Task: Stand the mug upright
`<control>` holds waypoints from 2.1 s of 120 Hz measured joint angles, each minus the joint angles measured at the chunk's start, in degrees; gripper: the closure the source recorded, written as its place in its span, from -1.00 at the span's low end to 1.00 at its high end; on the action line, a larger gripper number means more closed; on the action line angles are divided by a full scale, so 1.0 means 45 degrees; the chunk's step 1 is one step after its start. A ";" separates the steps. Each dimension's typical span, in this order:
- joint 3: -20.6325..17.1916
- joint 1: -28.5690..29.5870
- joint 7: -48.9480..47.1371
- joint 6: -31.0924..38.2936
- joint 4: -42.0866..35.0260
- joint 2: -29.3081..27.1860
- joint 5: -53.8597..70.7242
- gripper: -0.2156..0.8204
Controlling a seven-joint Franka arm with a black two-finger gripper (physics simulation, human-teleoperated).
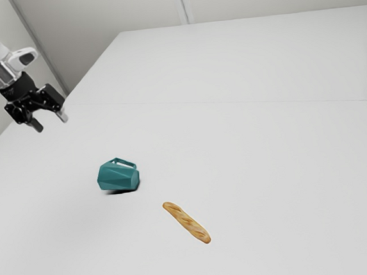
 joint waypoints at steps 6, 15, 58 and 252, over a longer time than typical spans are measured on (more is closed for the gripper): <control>0.0004 0.0149 0.0272 0.0239 -0.0188 0.0008 -0.0424 -0.56; 0.0006 0.0455 0.0762 0.0623 -0.0701 0.0008 -0.1120 -0.56; 0.0062 0.1480 0.4136 0.2550 -0.2618 0.0491 -0.4844 -0.56; 0.0051 0.2054 1.0084 0.3326 -0.3106 0.4369 -0.7745 -0.55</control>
